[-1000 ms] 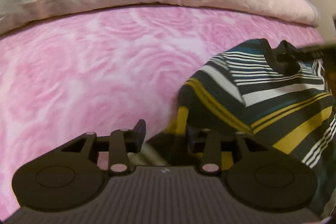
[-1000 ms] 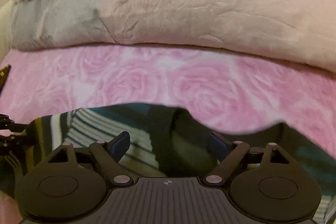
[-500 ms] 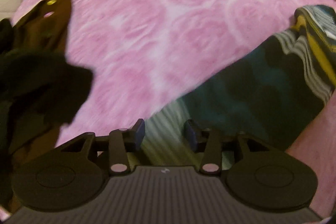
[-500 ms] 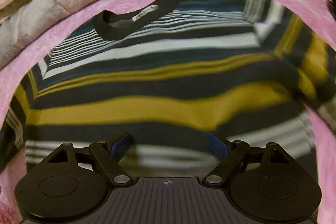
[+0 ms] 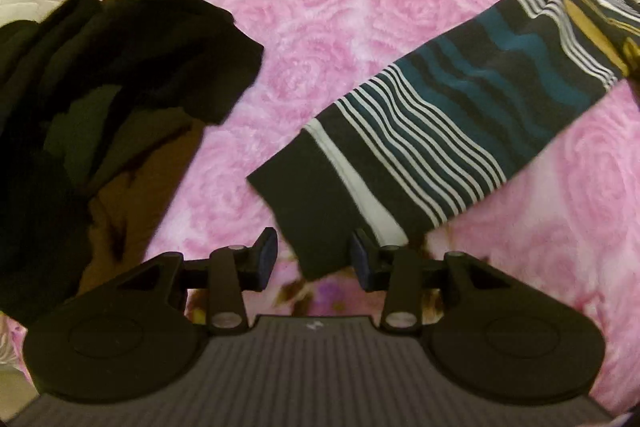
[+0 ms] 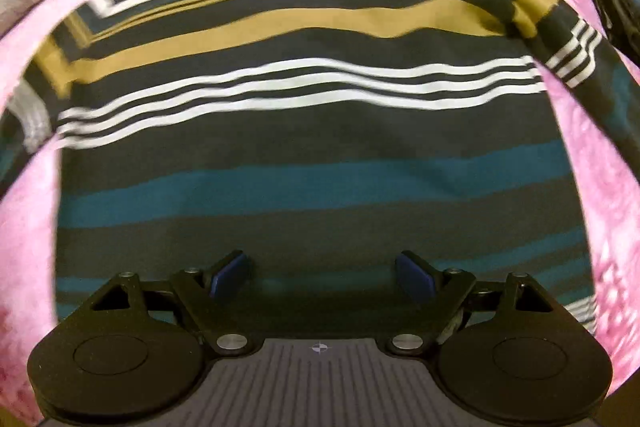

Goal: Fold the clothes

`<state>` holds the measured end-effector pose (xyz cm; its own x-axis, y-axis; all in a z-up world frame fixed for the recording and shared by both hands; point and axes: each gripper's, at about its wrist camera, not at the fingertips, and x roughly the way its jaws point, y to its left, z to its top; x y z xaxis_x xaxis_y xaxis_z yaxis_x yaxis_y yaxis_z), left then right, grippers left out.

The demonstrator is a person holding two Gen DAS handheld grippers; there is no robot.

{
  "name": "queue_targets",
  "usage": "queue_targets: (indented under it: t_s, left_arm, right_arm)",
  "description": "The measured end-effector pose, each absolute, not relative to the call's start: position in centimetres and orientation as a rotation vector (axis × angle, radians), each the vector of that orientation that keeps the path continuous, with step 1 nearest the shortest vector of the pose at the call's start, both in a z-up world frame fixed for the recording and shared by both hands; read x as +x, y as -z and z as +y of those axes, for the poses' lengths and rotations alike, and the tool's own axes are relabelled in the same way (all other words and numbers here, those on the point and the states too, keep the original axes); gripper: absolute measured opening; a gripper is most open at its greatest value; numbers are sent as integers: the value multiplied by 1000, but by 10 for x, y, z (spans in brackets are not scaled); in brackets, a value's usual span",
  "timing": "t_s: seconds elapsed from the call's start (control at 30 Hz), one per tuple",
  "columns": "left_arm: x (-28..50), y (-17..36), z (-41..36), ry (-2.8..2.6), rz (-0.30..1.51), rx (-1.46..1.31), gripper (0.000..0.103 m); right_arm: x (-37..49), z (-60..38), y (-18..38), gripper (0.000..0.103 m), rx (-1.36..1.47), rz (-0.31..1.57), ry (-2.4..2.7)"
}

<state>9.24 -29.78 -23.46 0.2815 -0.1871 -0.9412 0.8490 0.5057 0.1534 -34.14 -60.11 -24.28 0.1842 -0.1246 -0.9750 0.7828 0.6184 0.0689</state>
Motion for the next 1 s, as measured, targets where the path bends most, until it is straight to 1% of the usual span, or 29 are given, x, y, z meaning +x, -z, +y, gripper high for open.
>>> queue_targets:
  t_s: [0.13, 0.37, 0.43, 0.73, 1.0]
  left_arm:
    - [86, 208, -290, 838, 1051, 729, 35]
    - [56, 154, -293, 939, 992, 686, 37]
    - [42, 140, -295, 964, 976, 678, 40]
    - [-34, 87, -298, 1066, 887, 698, 41]
    - [-98, 48, -287, 1138, 810, 731, 43]
  right_arm:
    - [-331, -562, 212, 84, 656, 1196, 669]
    - [-327, -528, 151, 84, 574, 1146, 638]
    - [-333, -525, 138, 84, 573, 1132, 658]
    - [-378, -519, 94, 84, 561, 1092, 727]
    - [-432, -494, 69, 84, 598, 1015, 762]
